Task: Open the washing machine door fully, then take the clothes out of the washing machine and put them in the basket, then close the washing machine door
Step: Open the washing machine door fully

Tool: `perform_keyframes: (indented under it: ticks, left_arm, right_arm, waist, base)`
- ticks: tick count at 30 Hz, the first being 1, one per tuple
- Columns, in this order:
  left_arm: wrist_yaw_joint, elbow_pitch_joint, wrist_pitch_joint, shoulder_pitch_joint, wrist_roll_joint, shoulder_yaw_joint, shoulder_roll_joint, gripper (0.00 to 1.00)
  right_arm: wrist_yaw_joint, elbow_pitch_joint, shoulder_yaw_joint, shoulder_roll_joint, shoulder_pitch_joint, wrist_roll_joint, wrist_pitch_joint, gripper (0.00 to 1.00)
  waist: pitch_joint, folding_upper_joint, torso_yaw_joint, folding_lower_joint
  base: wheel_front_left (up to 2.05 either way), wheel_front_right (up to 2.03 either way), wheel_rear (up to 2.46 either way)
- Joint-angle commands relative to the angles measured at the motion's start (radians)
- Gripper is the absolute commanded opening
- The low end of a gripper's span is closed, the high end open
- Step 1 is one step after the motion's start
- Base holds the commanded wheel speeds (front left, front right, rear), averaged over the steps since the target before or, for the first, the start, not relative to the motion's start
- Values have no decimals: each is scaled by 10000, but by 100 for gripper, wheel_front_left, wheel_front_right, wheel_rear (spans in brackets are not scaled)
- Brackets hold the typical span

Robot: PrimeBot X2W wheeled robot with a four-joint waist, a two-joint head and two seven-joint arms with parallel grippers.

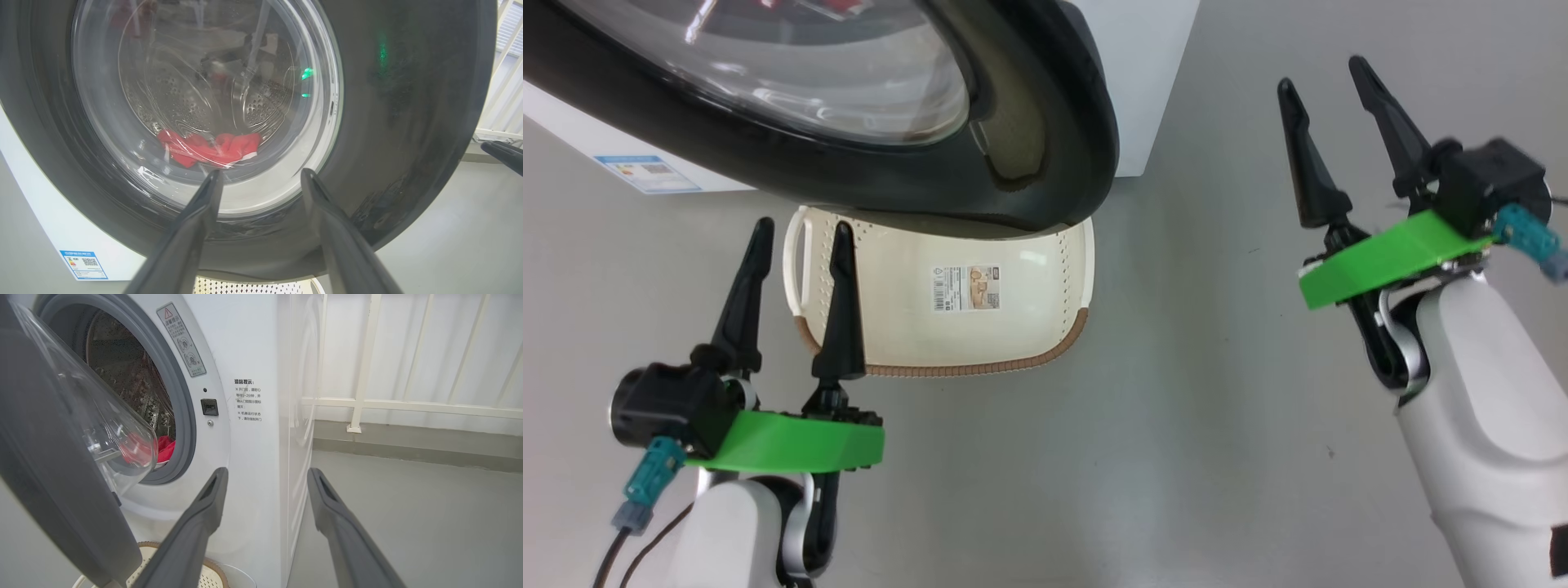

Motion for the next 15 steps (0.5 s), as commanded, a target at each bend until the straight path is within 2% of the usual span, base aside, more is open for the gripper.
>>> perform_keyframes:
  ticks: [1,6,15]
  left_arm:
    - [-64,-302,-76,3,39,315,187,100]
    - [-63,-339,-76,-8,30,347,187,100]
    - [-41,-464,-76,-7,-27,341,187,100]
  right_arm:
    - [46,-484,-56,146,302,-241,-62,100]
    - [46,-1815,-819,554,1231,-1070,-63,100]
    - [46,-3011,-1309,794,2425,-1350,-64,100]
  waist:
    - [8,-1,26,0]
    - [2,-1,90,0]
    - [-38,-1,193,0]
  base:
    - [0,0,0]
    - [0,0,0]
    - [0,0,0]
